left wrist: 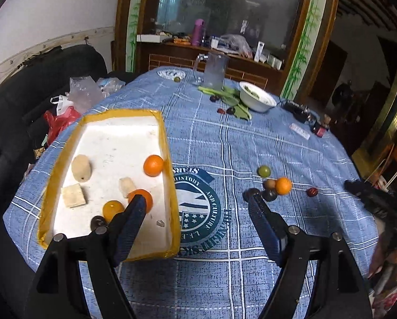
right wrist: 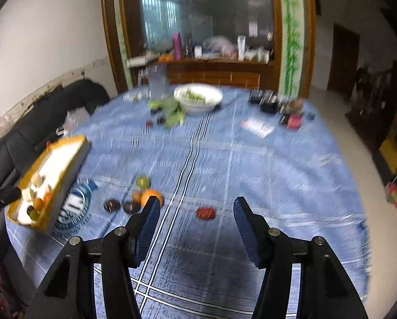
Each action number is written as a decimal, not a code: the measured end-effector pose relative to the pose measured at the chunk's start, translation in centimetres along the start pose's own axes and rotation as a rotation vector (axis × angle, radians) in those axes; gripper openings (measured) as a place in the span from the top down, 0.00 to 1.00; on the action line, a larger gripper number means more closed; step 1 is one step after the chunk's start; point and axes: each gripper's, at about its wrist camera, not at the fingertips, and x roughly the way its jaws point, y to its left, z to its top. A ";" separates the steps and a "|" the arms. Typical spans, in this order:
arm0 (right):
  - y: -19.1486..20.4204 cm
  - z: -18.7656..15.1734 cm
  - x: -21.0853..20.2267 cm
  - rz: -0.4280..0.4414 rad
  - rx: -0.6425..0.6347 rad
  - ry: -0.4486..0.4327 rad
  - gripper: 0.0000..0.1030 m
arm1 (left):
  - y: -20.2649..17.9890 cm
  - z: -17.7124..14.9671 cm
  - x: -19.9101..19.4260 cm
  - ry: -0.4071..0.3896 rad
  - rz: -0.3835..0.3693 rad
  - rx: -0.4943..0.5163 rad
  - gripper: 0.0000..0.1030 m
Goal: Organize fruits
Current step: 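Move both tools back to the remaining fruits on the cloth, then grasp a dark plum with the left tool while the right tool grasps an orange, then carry the plum into the tray and open the left tool while the right tool releases its orange, then move both tools back to the remaining fruits, then grasp the green grape with the left tool while the right tool grasps the red date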
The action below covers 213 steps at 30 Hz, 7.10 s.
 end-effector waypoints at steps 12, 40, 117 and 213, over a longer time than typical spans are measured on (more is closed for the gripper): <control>3.6 0.1 11.2 0.186 0.032 0.124 0.54 | -3.2 -0.4 5.8 0.123 0.012 0.082 0.24; 1.4 0.0 12.8 0.322 0.144 0.128 0.65 | -8.7 -0.4 15.7 0.210 -0.111 0.259 0.58; 21.6 2.4 9.5 0.424 -0.128 0.112 0.45 | 11.6 5.2 4.1 0.050 0.036 -0.202 0.29; -1.6 -2.3 11.3 0.009 0.065 0.133 0.65 | -13.9 2.3 19.8 0.151 -0.081 0.306 0.76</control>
